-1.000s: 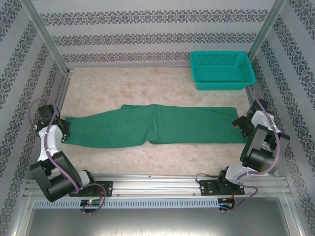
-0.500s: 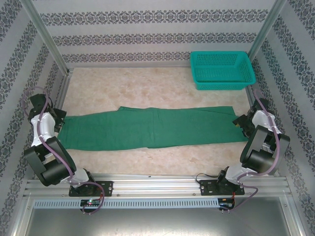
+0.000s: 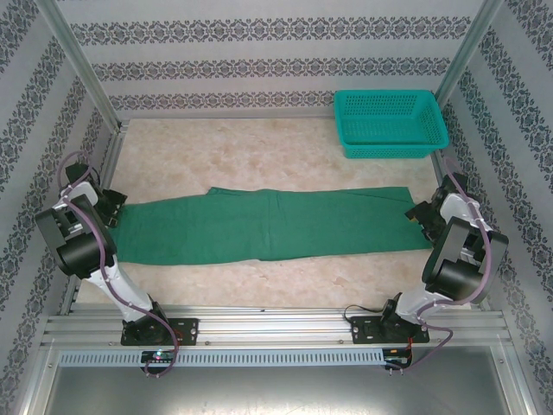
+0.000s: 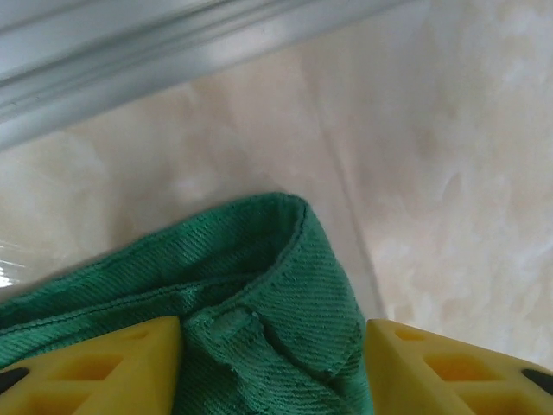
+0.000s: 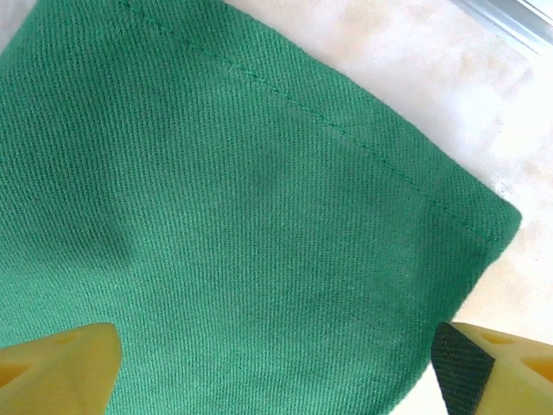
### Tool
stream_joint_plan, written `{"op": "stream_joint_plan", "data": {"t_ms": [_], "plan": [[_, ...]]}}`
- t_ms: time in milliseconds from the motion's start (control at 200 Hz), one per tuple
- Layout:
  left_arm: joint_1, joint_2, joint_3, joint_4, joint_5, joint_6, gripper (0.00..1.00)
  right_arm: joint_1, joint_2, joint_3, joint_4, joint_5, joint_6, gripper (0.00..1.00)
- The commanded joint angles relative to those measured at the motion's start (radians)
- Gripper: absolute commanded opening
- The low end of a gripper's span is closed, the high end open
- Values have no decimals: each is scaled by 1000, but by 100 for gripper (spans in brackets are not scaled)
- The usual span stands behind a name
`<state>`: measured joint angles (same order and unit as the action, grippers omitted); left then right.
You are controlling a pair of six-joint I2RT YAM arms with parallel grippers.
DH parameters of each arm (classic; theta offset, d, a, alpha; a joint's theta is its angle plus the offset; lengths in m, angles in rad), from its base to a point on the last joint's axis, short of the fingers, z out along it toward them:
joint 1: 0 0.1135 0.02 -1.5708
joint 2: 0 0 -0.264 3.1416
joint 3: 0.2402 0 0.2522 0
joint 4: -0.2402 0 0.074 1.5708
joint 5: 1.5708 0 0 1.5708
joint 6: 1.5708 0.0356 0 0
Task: Roll up the long pants
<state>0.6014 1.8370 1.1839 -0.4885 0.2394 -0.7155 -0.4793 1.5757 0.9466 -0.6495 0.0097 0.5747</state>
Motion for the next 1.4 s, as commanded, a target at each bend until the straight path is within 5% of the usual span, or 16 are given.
{"op": "stream_joint_plan", "data": {"t_ms": [0, 40, 480, 989, 1054, 1109, 1219, 1394], "plan": [[-11, 9, 5, 40, 42, 1, 27, 22, 27, 8, 6, -6, 21, 94], [-11, 8, 3, 41, 47, -8, 0, 29, 29, 6, 9, -3, 24, 94], [-28, -217, 106, -94, -2, -81, 0, 48, 91, 2, 47, 9, 28, 94], [-82, -12, 434, -253, -73, -67, 0, 42, 133, 37, 57, -13, 38, 93], [-89, -11, 409, -249, -92, -61, 6, 42, 134, 35, 60, -12, 37, 93], [-90, -17, 380, -238, -104, -61, 28, 42, 135, 35, 60, -14, 36, 94], [-92, -33, 359, -235, -125, -36, 50, 42, 131, 41, 47, -11, 25, 94], [-93, -68, 357, -265, -140, 19, 58, 40, 92, 35, 24, -4, 14, 95]]}}
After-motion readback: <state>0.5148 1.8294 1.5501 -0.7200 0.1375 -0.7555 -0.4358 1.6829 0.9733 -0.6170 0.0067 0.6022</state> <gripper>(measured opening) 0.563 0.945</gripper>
